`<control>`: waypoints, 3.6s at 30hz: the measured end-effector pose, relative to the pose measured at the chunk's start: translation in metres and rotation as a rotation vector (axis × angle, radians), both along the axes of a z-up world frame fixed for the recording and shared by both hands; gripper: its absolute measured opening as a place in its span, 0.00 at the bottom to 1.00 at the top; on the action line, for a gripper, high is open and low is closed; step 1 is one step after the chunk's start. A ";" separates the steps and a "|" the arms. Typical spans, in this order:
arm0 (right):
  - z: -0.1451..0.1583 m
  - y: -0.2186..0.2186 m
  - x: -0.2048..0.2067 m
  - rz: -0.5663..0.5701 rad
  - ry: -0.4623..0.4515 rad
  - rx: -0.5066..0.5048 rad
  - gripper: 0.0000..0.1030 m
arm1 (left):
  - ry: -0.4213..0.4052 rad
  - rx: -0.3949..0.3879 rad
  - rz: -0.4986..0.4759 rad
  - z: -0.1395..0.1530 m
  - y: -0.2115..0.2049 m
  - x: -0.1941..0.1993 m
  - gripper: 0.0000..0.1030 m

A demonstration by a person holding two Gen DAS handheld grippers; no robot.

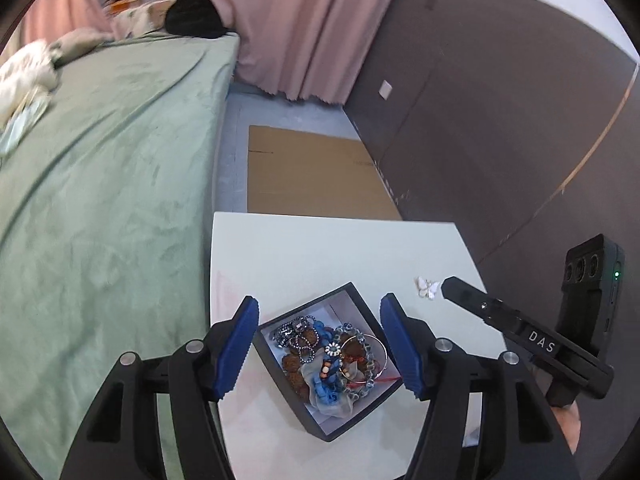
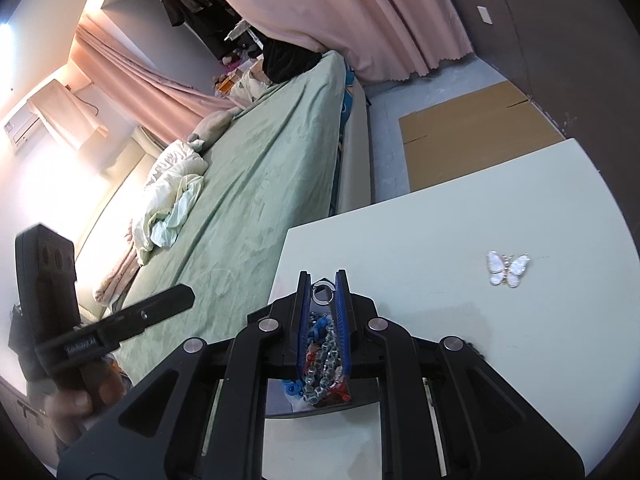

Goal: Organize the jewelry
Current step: 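Open both grippers over the black box to drop the chain and ring, then grasp the green-and-black bead bracelet with the left gripper and lift it, then grasp the white butterfly pendant with the right gripper while the left gripper carries the bracelet to the box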

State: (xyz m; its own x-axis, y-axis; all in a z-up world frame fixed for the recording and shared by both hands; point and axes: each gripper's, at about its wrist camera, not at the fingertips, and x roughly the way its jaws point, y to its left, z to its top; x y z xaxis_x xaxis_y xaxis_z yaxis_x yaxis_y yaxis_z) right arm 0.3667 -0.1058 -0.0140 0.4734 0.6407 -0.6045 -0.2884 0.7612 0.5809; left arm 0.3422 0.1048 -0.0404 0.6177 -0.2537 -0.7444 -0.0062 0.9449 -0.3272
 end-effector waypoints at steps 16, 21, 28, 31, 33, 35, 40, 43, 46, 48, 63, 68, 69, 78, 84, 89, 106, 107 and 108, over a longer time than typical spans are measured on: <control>-0.032 0.050 0.020 0.102 0.144 0.083 0.33 | -0.116 -0.101 0.227 -0.029 0.040 -0.019 0.92; -0.025 0.038 0.013 0.046 0.101 0.066 0.73 | -0.114 -0.103 0.219 -0.033 0.040 -0.020 0.92; -0.016 -0.005 0.003 -0.034 0.091 0.023 0.81 | -0.113 -0.078 0.154 -0.032 0.017 -0.020 0.92; -0.013 -0.024 -0.001 -0.058 0.089 0.005 0.81 | -0.109 -0.063 0.097 -0.031 -0.002 -0.018 0.92; -0.013 -0.036 -0.005 -0.072 0.088 -0.012 0.81 | -0.107 -0.045 0.055 -0.030 -0.017 -0.017 0.92; -0.014 -0.045 -0.007 -0.079 0.098 -0.025 0.81 | -0.105 -0.030 0.013 -0.029 -0.031 -0.015 0.92; -0.016 -0.077 -0.014 -0.111 0.109 -0.058 0.81 | -0.095 0.013 -0.088 -0.027 -0.067 -0.007 0.90; -0.017 -0.099 -0.019 -0.141 0.113 -0.059 0.81 | -0.083 0.037 -0.166 -0.024 -0.091 -0.002 0.85; -0.019 -0.116 -0.020 -0.169 0.126 -0.056 0.81 | -0.016 0.055 -0.231 -0.030 -0.116 0.007 0.77; -0.019 -0.125 -0.022 -0.185 0.132 -0.060 0.81 | 0.026 0.061 -0.271 -0.035 -0.134 0.011 0.76; -0.020 -0.171 -0.030 -0.306 0.164 -0.083 0.81 | 0.237 0.099 -0.364 -0.094 -0.214 0.037 0.53; -0.020 -0.174 -0.031 -0.326 0.169 -0.106 0.81 | 0.301 0.096 -0.354 -0.117 -0.225 0.047 0.37; -0.021 -0.175 -0.031 -0.334 0.173 -0.110 0.81 | 0.308 0.103 -0.352 -0.120 -0.226 0.048 0.36; -0.022 -0.176 -0.028 -0.358 0.169 -0.139 0.80 | 0.267 0.223 -0.330 -0.128 -0.238 0.049 0.13; -0.030 -0.168 -0.022 -0.341 0.190 -0.147 0.66 | 0.238 0.174 -0.312 -0.118 -0.222 0.052 0.07; -0.039 -0.159 -0.013 -0.316 0.210 -0.146 0.58 | 0.183 0.129 -0.283 -0.097 -0.204 0.056 0.07; -0.065 -0.106 0.038 -0.247 0.255 -0.160 0.53 | 0.022 -0.071 -0.183 -0.035 -0.140 0.056 0.07; -0.066 -0.104 0.040 -0.251 0.256 -0.167 0.53 | 0.011 -0.075 -0.177 -0.031 -0.136 0.055 0.07; -0.067 -0.102 0.043 -0.256 0.257 -0.174 0.53 | 0.007 -0.081 -0.172 -0.029 -0.134 0.054 0.07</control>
State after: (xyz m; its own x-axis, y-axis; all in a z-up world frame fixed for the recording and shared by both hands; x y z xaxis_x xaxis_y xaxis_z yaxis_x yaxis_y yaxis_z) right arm 0.4094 -0.2076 -0.0809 0.4236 0.3995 -0.8130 0.0610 0.8829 0.4656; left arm 0.3967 -0.0287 -0.0697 0.5549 -0.4144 -0.7213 0.1506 0.9028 -0.4028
